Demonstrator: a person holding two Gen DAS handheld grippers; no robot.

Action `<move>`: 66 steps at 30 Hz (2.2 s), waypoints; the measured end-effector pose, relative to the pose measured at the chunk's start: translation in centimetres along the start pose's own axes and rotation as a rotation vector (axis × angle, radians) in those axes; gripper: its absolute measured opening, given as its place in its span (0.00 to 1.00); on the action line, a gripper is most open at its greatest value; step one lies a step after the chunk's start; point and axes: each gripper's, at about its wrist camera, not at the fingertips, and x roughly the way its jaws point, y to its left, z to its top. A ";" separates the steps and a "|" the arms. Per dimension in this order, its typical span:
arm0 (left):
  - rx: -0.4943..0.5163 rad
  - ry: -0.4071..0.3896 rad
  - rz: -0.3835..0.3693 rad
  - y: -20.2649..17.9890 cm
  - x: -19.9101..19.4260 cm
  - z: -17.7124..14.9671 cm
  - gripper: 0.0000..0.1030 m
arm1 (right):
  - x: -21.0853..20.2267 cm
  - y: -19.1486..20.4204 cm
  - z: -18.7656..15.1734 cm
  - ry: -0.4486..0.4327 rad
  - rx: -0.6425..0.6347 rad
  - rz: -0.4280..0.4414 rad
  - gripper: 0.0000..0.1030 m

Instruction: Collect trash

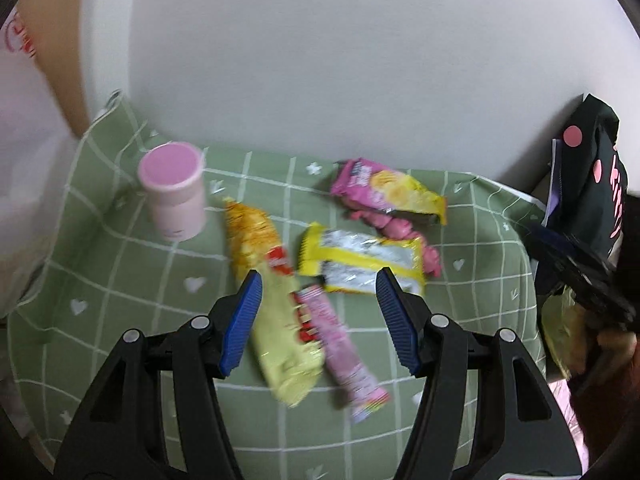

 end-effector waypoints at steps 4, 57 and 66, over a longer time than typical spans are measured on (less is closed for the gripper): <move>-0.034 0.022 0.011 2.0 -0.6 -0.9 0.55 | 5.9 2.5 3.2 0.040 -0.100 0.060 0.50; -0.059 0.194 -0.025 -7.7 10.6 0.7 0.53 | -4.4 -1.5 -13.4 0.178 0.257 -0.021 0.42; -0.003 0.204 -0.018 -5.9 7.5 -0.5 0.22 | -5.8 -1.8 -13.3 0.168 0.224 -0.042 0.42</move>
